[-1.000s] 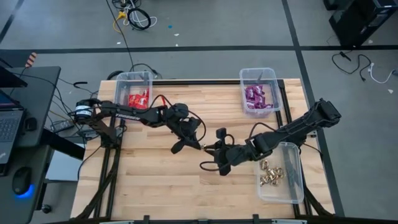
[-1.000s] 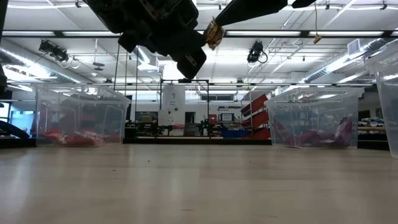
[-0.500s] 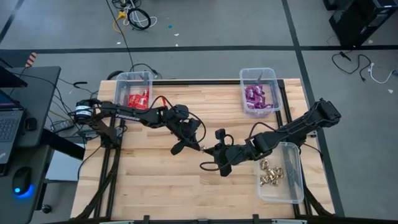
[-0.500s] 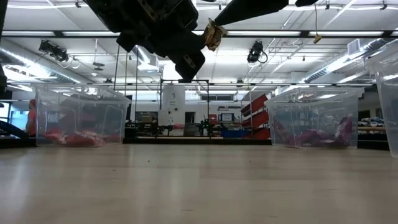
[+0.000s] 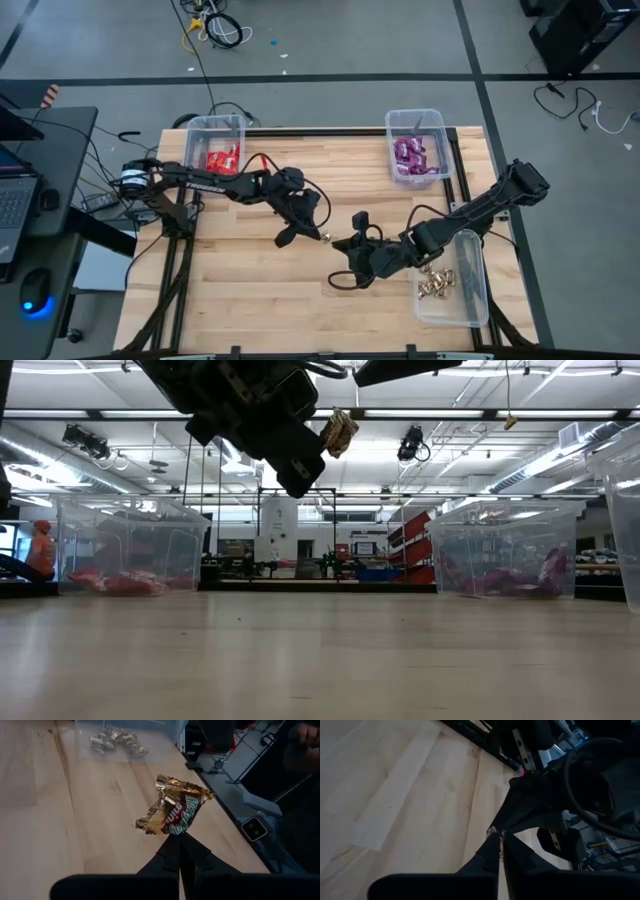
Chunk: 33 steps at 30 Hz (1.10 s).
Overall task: Sort candy
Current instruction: Put the yellow candy into the bottom right transparent bin
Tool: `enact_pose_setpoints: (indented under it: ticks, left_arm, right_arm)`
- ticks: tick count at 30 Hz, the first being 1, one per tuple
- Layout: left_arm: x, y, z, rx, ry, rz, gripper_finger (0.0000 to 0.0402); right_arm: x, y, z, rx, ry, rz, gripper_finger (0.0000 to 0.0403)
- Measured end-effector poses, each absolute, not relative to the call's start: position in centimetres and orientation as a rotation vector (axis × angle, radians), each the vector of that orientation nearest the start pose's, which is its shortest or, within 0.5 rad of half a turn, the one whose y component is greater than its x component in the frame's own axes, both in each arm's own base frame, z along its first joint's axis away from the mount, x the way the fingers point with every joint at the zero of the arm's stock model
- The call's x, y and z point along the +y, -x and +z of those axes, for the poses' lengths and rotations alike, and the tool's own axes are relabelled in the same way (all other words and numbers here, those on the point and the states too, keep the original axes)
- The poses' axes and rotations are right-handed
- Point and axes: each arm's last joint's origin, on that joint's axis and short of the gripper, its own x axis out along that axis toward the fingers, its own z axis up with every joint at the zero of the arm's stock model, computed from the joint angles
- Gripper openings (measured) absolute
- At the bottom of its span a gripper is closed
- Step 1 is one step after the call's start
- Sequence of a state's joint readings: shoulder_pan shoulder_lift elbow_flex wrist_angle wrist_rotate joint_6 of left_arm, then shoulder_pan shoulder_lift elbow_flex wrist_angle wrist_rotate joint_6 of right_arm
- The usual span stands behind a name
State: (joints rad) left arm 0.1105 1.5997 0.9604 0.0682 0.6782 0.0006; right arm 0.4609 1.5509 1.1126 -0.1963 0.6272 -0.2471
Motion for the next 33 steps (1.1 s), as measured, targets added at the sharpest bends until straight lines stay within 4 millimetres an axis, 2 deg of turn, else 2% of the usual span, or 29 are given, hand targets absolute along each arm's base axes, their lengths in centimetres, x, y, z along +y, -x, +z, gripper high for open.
enact_pose_setpoints:
  ticks: [9, 15, 24, 27, 31, 33]
  left_arm:
    - [0.9, -33.8, 22.4, 0.498, 0.183, -0.588, 0.0]
    - [0.8, -34.2, 23.0, 0.439, 0.198, -0.57, 0.0]
    - [0.8, -34.2, 23.1, 0.428, 0.2, -0.598, 0.0]
    - [0.8, -34.2, 23.2, 0.421, 0.198, -0.604, 0.0]
    - [0.7, -34.2, 23.2, 0.414, 0.199, -0.62, 0.0]
    - [0.7, -34.2, 23.3, 0.409, 0.197, -0.621, 0.0]
  right_arm:
    - [12.4, -31.4, 26.4, 0.569, 0.518, -0.074, 0.0083]
    - [12.1, -31.7, 26.6, 0.541, 0.49, -0.048, 0.0098]
    - [12.1, -31.7, 26.6, 0.545, 0.491, -0.024, 0.0087]
    - [12.1, -31.7, 26.6, 0.546, 0.492, -0.024, 0.0066]
    - [12.1, -31.7, 26.6, 0.545, 0.491, -0.024, 0.0016]
    - [12.1, -31.7, 26.7, 0.544, 0.49, -0.026, 0.0006]
